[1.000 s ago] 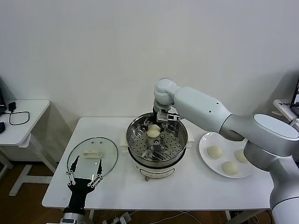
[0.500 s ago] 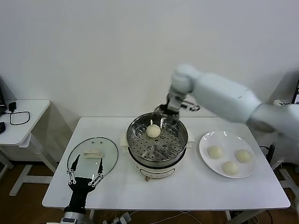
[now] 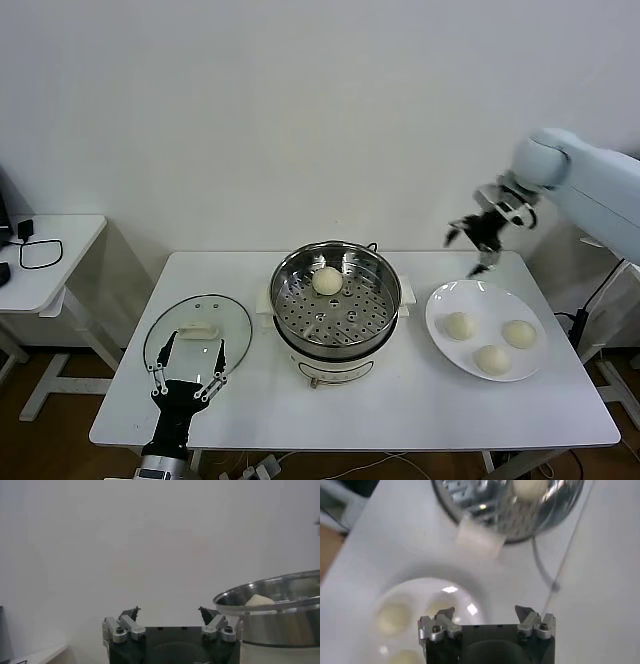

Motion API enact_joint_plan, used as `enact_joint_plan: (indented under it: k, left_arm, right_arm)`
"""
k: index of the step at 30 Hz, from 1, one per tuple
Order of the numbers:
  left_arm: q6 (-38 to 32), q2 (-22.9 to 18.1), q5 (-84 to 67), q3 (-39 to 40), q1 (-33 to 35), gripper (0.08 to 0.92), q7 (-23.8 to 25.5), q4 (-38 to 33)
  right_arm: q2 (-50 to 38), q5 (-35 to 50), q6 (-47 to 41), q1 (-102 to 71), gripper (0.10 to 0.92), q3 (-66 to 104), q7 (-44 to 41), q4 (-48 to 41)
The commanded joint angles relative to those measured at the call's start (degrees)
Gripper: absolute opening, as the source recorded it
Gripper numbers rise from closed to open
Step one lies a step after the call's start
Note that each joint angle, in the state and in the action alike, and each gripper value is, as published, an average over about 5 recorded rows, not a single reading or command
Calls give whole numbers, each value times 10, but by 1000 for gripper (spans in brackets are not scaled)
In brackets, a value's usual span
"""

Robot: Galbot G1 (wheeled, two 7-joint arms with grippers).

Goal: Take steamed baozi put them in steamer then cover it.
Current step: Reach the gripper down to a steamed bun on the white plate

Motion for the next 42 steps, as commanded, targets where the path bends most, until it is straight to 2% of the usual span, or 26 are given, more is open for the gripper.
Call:
enact_joint_plan:
  k: [1,10,22,33,36,42]
  left_arm:
    - [1,-1,1,1,0,823,0,1]
    - [5,-1,1,-1,-3,823,-2,5]
    - [4,0,-1,-6,-2,823,-4,14]
    - [2,-1,-1,-7,-3,823,-4,17]
    - [2,-2,-2,-8,-3,823,-5,17]
    - [1,-1,-3,-9,-4,823,-5,17]
  right_arm:
    - [-82,34,-63,-109,823,9,33,-13]
    - [-4,50,-54,-176,823,81,113,-102]
    - [125,9,-30,-225,823,128,109,-232]
    - [161,-18,-24,-244,819,144,97,-268]
    - [160,-24,-24,-241,793,140,92,-265]
    - [141,-32,-29,-207,680,113,70,-238]
